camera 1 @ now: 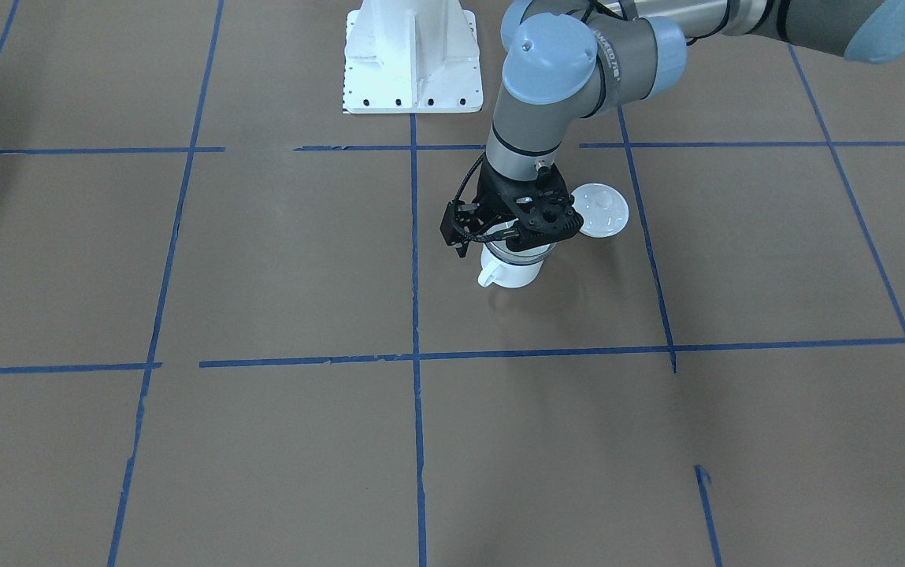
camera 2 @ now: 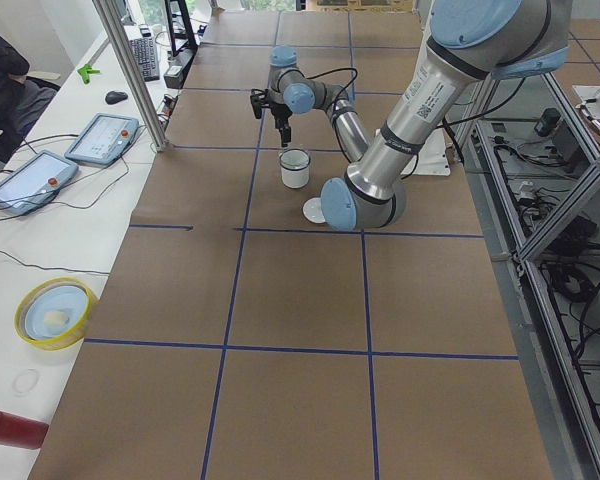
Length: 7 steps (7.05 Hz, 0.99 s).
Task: Remove funnel from cup
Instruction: 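Move the left gripper down over the clear funnel in the white mug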
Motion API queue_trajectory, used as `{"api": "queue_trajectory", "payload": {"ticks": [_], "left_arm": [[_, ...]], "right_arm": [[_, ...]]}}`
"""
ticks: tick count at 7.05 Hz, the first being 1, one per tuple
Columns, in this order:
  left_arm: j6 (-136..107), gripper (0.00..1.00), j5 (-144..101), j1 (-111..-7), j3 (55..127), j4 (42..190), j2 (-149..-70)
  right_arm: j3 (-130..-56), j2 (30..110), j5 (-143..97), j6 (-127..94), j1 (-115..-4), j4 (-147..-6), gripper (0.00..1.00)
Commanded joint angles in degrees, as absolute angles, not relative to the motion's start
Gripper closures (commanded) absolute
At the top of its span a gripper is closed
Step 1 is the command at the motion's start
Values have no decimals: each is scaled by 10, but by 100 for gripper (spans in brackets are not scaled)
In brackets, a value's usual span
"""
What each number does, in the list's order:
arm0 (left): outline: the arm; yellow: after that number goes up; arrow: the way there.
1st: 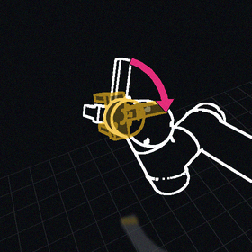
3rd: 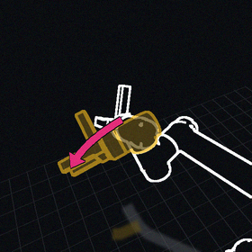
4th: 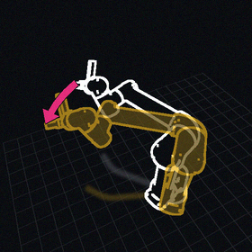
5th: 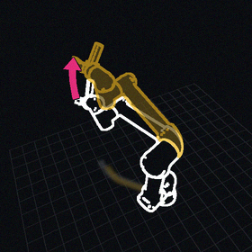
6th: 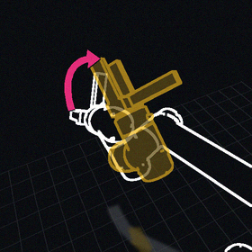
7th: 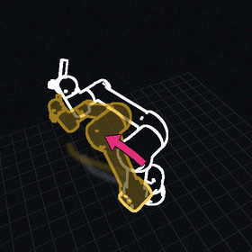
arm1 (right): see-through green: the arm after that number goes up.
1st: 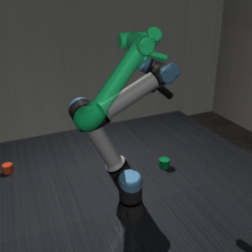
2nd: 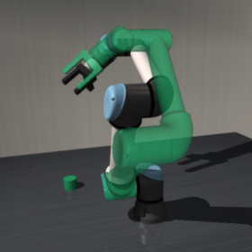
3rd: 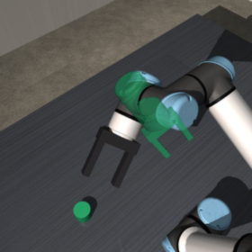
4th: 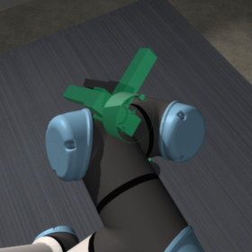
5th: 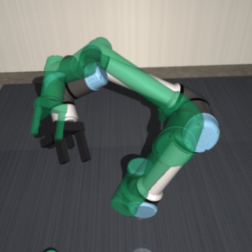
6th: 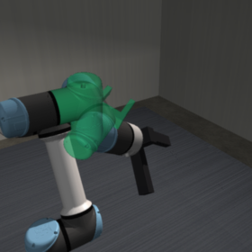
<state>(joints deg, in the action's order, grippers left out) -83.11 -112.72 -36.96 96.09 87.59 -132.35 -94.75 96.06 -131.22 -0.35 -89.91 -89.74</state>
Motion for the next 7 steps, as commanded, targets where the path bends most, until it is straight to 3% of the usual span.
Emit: {"api": "queue_trajectory", "payload": {"ticks": [1,2,3,6,7], "left_arm": [[-832,2,-1104,-350,957,868,-1322],[-832,2,-1104,-347,957,864,-1322],[-833,12,-1104,-341,956,864,-1321],[-832,100,-1104,-341,961,862,-1320],[-831,100,-1104,-341,970,838,-1321]], "right_arm": [[-947,961,-1312,-4,-899,-897,0],[-947,961,-1312,-4,-899,-897,0],[-947,961,-1312,-4,-899,-897,0],[-947,961,-1312,-4,-899,-897,0],[-947,961,-1312,-4,-899,-897,0]]}}
